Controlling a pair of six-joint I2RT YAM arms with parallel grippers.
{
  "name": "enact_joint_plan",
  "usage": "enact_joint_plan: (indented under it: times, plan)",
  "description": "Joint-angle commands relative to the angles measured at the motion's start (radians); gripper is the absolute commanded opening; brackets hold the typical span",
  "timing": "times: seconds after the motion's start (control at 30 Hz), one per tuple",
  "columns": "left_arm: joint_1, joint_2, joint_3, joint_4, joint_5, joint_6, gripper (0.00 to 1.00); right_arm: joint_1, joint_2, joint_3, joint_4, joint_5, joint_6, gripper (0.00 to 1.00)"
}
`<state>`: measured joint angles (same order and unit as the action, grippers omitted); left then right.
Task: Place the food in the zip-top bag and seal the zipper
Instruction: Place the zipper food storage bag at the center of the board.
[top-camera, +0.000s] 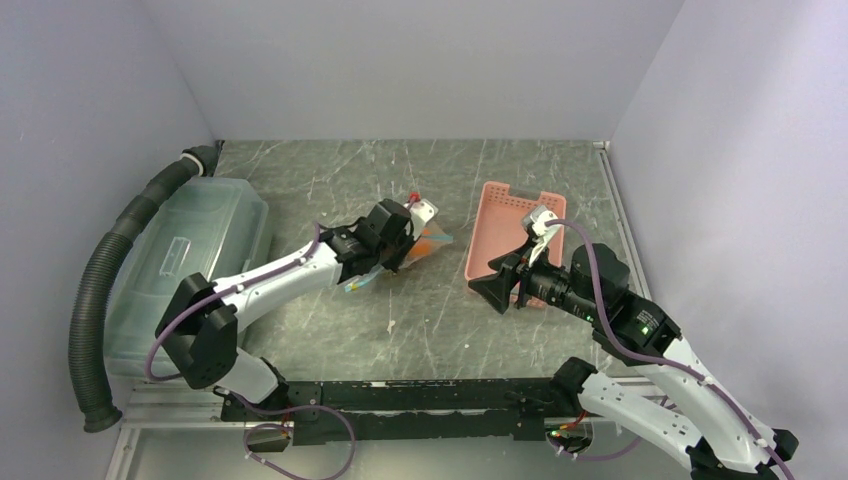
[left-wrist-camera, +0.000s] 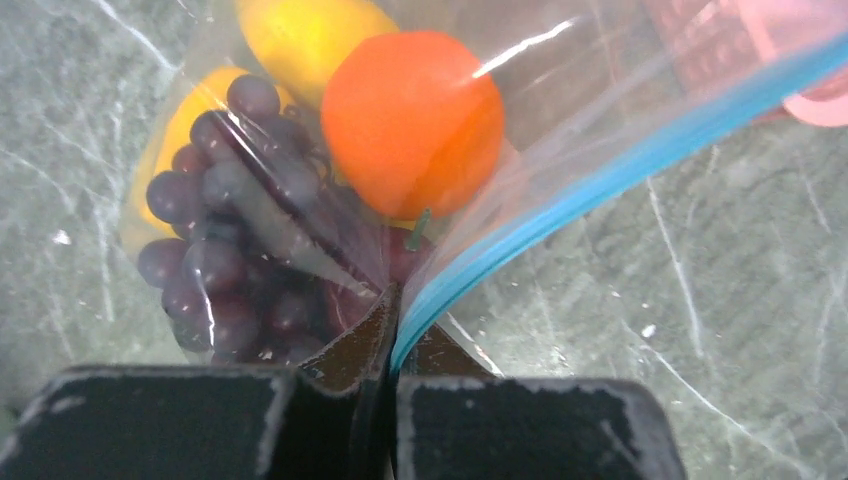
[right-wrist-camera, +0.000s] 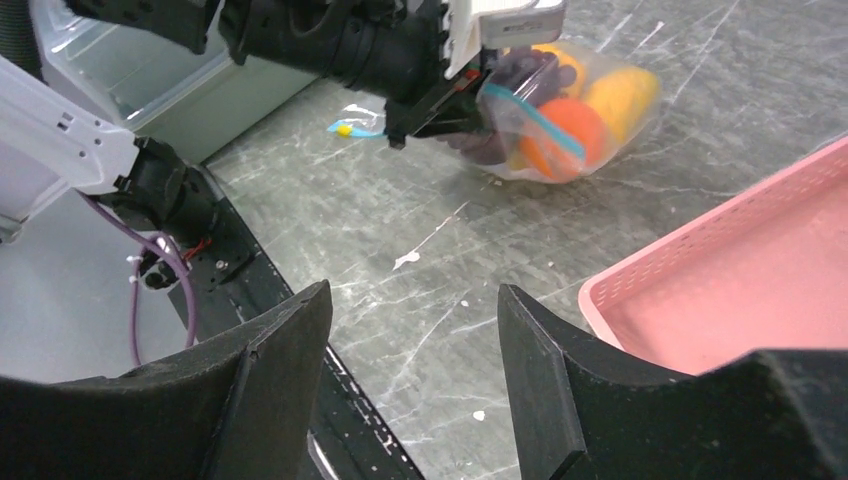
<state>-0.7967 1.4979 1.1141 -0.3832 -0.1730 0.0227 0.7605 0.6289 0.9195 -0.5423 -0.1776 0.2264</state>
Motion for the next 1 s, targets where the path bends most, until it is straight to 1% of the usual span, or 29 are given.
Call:
enact_joint_plan:
  times: [0.0, 0.1, 0.17, 0.27, 0.37, 0.43, 0.63, 0.77, 0.87, 0.97]
  plan:
    - [-0.025, -0.051, -0.046, 0.027, 0.043, -0.098, 0.09, -0.001, -0.006, -0.018, 0.057, 0.048, 0.02, 0.66]
    - [-0.034, -0.068, -0.069, 0.047, 0.07, -0.119, 0.14, -0.002, -0.012, -0.028, 0.059, 0.065, 0.031, 0.68]
    - [-0.04, -0.077, -0.078, 0.054, 0.088, -0.129, 0.22, -0.002, -0.011, -0.03, 0.051, 0.078, 0.038, 0.69]
    - [-0.05, -0.093, -0.08, 0.049, 0.113, -0.138, 0.35, -0.002, -0.011, -0.028, 0.04, 0.085, 0.04, 0.7]
    - [-0.055, -0.118, -0.074, 0.028, 0.145, -0.149, 0.52, -0.003, -0.013, -0.028, 0.033, 0.099, 0.041, 0.71]
    - [-0.057, -0.142, -0.069, 0.011, 0.169, -0.159, 0.59, -0.001, -0.012, -0.023, 0.027, 0.11, 0.039, 0.72]
    - [-0.058, -0.228, -0.032, -0.057, 0.241, -0.187, 0.66, -0.001, -0.003, -0.016, 0.026, 0.124, 0.034, 0.73]
    - [-0.058, -0.268, -0.008, -0.089, 0.26, -0.199, 0.67, -0.001, -0.001, -0.02, 0.041, 0.128, 0.036, 0.73]
    - [-0.058, -0.287, 0.004, -0.097, 0.242, -0.204, 0.67, -0.002, 0.002, -0.022, 0.044, 0.13, 0.04, 0.73]
    - [-0.059, -0.285, 0.026, -0.109, 0.181, -0.206, 0.69, -0.002, 0.0, -0.025, 0.046, 0.13, 0.048, 0.73]
